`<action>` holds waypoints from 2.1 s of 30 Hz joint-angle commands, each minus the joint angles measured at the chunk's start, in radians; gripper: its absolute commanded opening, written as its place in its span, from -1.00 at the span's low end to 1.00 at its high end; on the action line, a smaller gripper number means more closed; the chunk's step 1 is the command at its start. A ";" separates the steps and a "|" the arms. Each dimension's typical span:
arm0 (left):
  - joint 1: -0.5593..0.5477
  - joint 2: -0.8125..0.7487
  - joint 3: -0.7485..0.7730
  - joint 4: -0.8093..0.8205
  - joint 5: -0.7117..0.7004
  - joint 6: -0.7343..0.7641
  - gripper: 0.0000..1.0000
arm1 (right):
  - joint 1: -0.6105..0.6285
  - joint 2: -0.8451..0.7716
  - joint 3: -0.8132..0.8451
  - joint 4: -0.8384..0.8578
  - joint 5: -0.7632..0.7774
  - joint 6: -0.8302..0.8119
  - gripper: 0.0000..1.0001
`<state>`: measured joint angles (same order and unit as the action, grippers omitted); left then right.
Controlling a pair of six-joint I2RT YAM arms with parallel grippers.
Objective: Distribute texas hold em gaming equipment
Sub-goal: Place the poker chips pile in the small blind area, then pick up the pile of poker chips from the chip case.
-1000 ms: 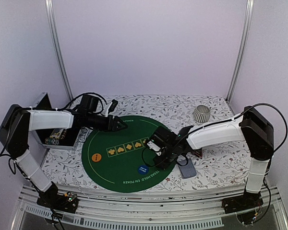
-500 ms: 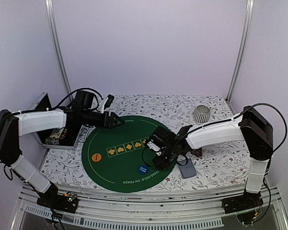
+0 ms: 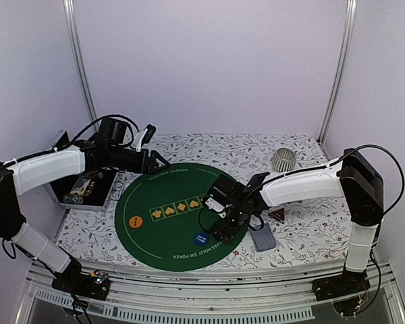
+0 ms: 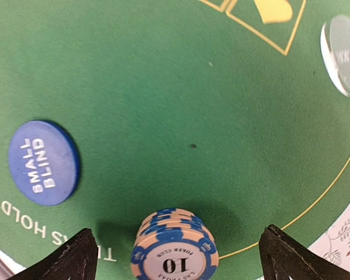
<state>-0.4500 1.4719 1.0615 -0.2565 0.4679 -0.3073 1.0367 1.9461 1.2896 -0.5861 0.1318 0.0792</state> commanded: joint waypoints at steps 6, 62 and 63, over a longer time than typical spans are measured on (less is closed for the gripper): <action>0.226 -0.077 0.200 -0.567 -0.387 0.063 0.28 | -0.041 -0.273 0.007 0.120 -0.048 -0.179 0.98; 0.638 0.368 0.189 -0.632 -0.810 0.172 -0.36 | -0.475 -0.439 -0.260 0.321 -0.343 -0.332 0.98; 0.638 0.366 0.185 -0.632 -0.801 0.173 -0.36 | -0.474 -0.439 -0.259 0.321 -0.342 -0.333 0.98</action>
<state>0.1791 1.8278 1.2362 -0.9081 -0.3496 -0.1444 0.5625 1.5307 1.0382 -0.2684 -0.1947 -0.2478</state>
